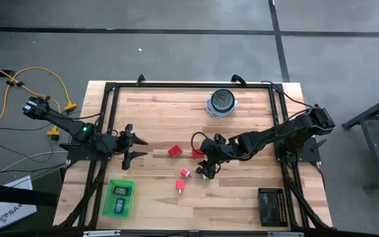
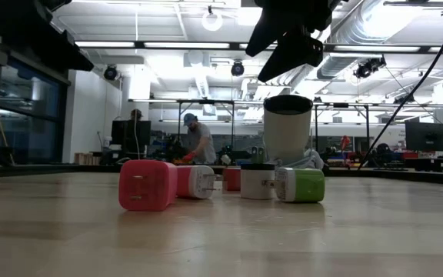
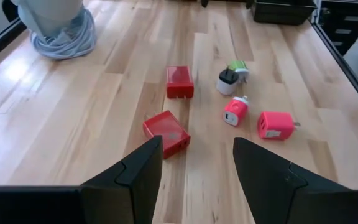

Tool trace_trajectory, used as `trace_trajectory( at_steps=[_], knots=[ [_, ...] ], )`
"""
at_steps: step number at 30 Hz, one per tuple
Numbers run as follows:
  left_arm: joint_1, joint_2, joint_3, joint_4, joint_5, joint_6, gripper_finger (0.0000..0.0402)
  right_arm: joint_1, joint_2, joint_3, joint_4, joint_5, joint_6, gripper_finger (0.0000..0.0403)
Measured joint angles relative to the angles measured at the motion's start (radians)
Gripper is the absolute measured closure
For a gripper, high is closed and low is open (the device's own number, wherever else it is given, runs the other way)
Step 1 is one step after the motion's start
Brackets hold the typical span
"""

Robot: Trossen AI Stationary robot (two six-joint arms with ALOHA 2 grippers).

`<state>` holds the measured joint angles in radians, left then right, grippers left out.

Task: Pick & Place Office items
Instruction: Put the left red charger adapter into the black bin

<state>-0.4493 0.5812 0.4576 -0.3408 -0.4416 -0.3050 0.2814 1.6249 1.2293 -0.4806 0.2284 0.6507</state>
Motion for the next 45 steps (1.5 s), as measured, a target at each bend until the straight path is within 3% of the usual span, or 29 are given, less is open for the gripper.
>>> trace_trajectory(
  at_steps=[45],
  knots=[
    [0.002, 0.0, 0.0, 0.033, 0.0, 0.0, 0.0211, 0.0, 0.0, 0.0, 0.0, 0.0, 0.0, 0.0139]
  ],
)
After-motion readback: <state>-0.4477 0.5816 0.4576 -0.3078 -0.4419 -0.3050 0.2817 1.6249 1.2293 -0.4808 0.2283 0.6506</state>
